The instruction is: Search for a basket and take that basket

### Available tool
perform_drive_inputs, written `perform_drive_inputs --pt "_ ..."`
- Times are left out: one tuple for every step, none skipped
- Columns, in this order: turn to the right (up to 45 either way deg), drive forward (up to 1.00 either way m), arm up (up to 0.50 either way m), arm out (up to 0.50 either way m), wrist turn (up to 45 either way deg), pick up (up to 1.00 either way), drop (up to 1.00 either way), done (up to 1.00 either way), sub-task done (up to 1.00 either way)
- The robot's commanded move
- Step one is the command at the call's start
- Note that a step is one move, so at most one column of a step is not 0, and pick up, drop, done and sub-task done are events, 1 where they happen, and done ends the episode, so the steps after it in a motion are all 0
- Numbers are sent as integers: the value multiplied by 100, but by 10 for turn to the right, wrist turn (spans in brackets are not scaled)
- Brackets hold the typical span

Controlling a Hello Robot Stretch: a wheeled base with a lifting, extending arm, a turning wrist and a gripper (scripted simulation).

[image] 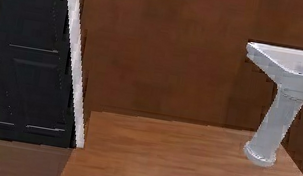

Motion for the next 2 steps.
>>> perform_drive_inputs --pt "-450 0 0 0 0 0 0 0 0" --pt "-390 0 0 0 0 0 0 0 0"
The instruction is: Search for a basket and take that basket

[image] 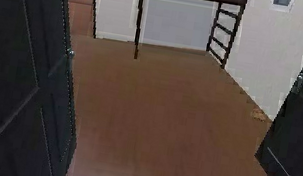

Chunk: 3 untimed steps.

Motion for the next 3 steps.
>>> perform_drive_inputs --pt "0 100 0 0 0 0 0 0 0" --pt "0 65 0 0 0 0 0 0 0" --pt "-450 0 0 0 0 0 0 0 0"
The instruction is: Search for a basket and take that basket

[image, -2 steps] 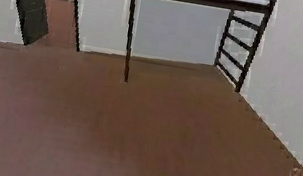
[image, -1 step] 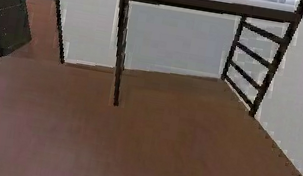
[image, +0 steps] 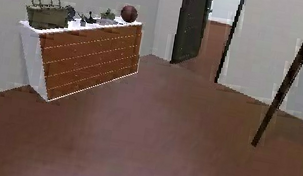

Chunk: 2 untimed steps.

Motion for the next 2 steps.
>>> perform_drive_inputs --pt "-330 0 0 0 0 0 0 0 0" --pt "0 100 0 0 0 0 0 0 0"
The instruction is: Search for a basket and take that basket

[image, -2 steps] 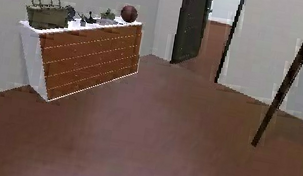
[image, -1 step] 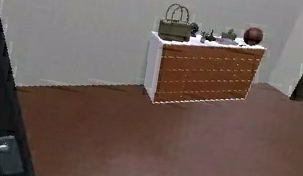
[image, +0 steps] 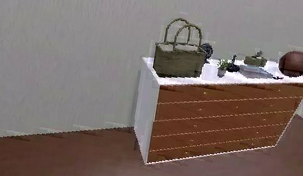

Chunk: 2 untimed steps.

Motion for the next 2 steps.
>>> perform_drive_inputs --pt "-120 0 0 0 0 0 0 0 0" --pt "0 5 0 0 0 0 0 0 0"
